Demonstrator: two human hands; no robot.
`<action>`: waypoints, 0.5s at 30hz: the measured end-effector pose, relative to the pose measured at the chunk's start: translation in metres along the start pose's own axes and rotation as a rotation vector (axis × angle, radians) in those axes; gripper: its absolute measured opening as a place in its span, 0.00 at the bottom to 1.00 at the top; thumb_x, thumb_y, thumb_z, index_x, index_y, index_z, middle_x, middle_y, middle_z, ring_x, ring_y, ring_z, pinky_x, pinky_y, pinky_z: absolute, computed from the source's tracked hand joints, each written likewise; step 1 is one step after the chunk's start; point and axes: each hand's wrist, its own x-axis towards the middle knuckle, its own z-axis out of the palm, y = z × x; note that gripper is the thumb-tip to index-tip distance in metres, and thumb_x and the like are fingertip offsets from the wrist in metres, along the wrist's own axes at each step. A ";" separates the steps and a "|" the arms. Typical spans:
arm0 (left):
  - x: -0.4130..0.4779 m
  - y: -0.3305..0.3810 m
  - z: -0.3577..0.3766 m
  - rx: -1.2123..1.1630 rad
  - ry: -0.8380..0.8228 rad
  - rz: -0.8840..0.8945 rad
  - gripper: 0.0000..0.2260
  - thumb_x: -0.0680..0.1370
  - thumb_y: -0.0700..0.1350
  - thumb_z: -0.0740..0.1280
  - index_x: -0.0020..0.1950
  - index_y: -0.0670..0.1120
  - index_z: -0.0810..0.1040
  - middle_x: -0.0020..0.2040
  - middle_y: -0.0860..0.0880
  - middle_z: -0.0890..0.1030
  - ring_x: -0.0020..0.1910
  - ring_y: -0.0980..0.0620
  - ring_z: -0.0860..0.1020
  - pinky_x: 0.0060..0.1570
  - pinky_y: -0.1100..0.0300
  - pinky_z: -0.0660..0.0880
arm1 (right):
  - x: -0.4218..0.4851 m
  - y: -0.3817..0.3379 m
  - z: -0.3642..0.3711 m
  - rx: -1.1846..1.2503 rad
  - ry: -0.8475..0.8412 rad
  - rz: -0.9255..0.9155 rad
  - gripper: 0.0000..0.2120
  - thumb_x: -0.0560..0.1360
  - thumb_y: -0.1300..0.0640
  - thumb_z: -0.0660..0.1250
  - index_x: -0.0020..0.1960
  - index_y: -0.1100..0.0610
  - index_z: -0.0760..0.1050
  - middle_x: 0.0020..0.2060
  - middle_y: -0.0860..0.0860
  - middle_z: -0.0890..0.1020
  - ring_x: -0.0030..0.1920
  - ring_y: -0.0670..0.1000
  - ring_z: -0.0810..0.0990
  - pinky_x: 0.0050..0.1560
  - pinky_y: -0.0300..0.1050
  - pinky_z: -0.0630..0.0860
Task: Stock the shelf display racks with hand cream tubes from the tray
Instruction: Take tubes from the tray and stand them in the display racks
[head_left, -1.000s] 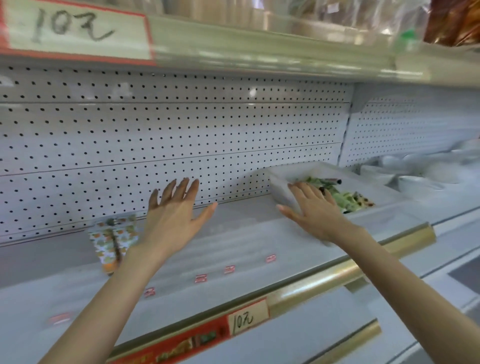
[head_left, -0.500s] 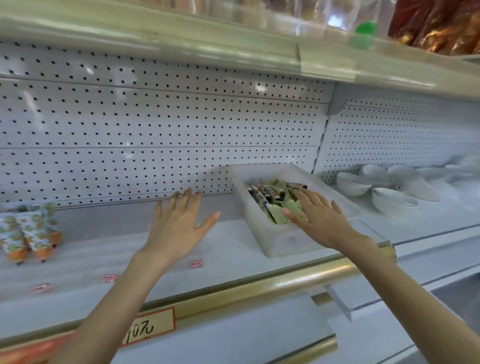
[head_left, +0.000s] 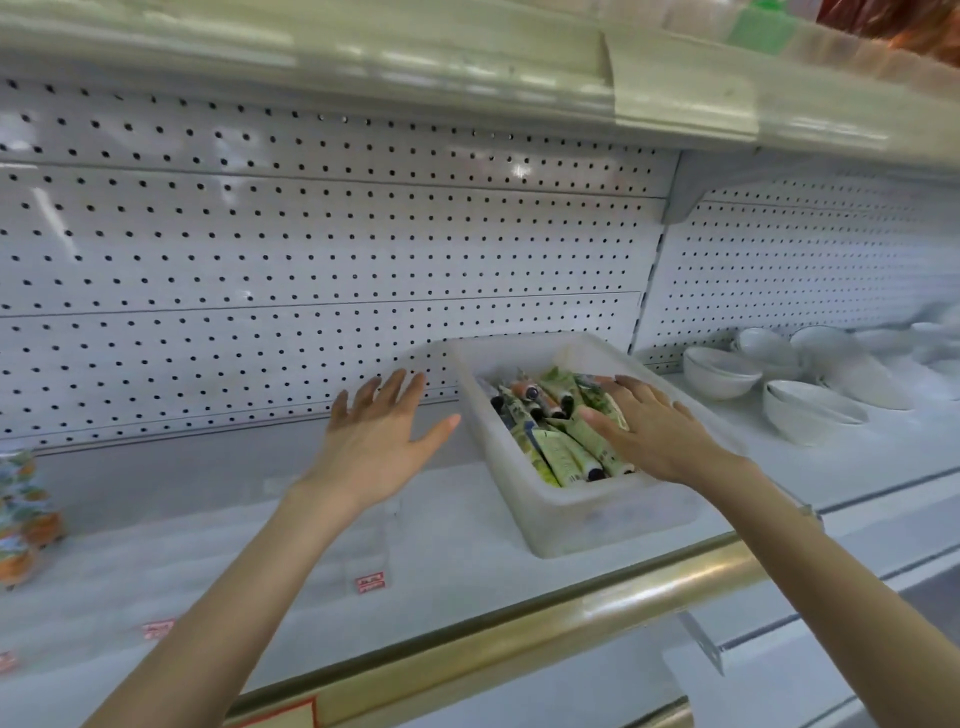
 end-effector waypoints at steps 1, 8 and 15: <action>0.003 0.002 0.001 -0.012 -0.014 0.009 0.31 0.77 0.65 0.47 0.76 0.52 0.49 0.77 0.52 0.50 0.76 0.50 0.49 0.73 0.49 0.45 | 0.004 0.001 0.000 0.009 -0.007 0.006 0.33 0.75 0.32 0.46 0.76 0.46 0.53 0.75 0.49 0.56 0.74 0.53 0.55 0.72 0.58 0.53; 0.025 0.017 0.001 -0.062 -0.079 -0.019 0.30 0.78 0.64 0.47 0.76 0.54 0.48 0.77 0.54 0.50 0.76 0.52 0.50 0.73 0.52 0.47 | 0.038 0.011 -0.005 0.109 -0.093 -0.072 0.30 0.78 0.39 0.54 0.75 0.52 0.55 0.74 0.50 0.59 0.72 0.54 0.61 0.69 0.52 0.63; 0.044 0.050 0.004 -0.104 -0.094 -0.072 0.30 0.78 0.64 0.47 0.77 0.54 0.47 0.77 0.55 0.50 0.76 0.53 0.49 0.73 0.54 0.47 | 0.090 0.026 -0.008 0.171 -0.245 -0.169 0.29 0.79 0.45 0.58 0.75 0.53 0.54 0.74 0.51 0.60 0.70 0.52 0.65 0.67 0.46 0.65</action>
